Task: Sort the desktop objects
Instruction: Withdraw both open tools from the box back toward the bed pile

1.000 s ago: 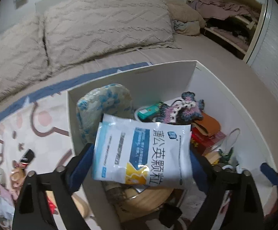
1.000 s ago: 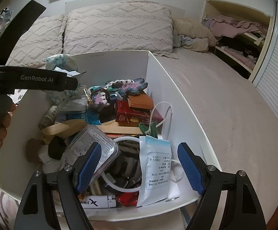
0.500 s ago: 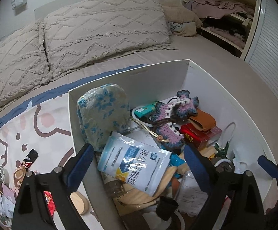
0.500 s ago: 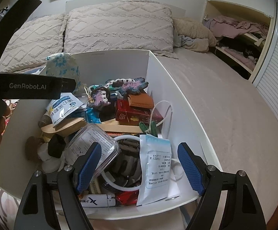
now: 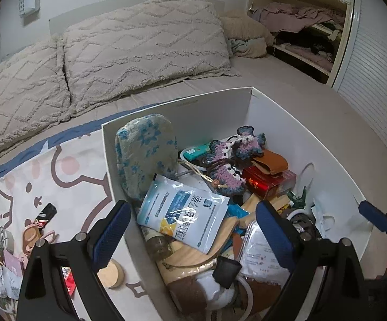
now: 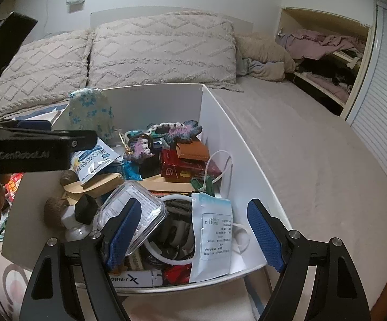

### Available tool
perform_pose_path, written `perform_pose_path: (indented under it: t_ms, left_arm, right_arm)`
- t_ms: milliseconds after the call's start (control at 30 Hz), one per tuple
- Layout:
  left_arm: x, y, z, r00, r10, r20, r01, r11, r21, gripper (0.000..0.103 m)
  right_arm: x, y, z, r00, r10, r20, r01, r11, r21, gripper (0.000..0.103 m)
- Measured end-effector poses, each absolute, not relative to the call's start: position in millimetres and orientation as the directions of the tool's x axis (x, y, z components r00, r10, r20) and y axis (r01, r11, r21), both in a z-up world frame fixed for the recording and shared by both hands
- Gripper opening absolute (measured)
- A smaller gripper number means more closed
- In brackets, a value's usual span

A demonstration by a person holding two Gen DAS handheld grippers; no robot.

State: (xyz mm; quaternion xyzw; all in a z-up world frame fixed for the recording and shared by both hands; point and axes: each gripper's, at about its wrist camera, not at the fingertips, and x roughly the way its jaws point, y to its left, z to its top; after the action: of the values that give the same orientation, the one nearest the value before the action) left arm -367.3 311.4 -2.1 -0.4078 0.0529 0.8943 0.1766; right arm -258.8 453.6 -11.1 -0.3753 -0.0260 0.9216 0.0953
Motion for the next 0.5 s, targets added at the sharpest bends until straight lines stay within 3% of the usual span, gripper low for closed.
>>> perform_pose_path:
  t_ms: [200, 233, 300, 500]
  left_arm:
    - [-352.3, 301.2, 2.5, -0.621, 0.287, -0.73, -0.373, -0.927, -0.047, 0.096]
    - [-349.5, 299.2, 2.9, -0.624, 0.287, -0.727, -0.373, -0.927, -0.046, 0.097]
    - [-345.6, 295.6, 3.3, -0.63, 0.284, -0.723, -0.37, -0.928, -0.042, 0.1]
    - [-334.6, 282.5, 2.4, -0.643, 0.274, -0.715, -0.361, -0.932, -0.033, 0.103]
  right_arm:
    - [-253.3, 453.7, -5.8, -0.714, 0.21, -0.668, -0.173, -0.977, -0.123, 0.082]
    - [-252.6, 454.2, -5.4, -0.715, 0.215, -0.665, -0.179, -0.976, -0.124, 0.085]
    - [-250.9, 454.9, -4.7, -0.718, 0.23, -0.657, -0.192, -0.973, -0.13, 0.103]
    - [-249.5, 456.5, -3.4, -0.718, 0.248, -0.65, -0.216, -0.968, -0.13, 0.103]
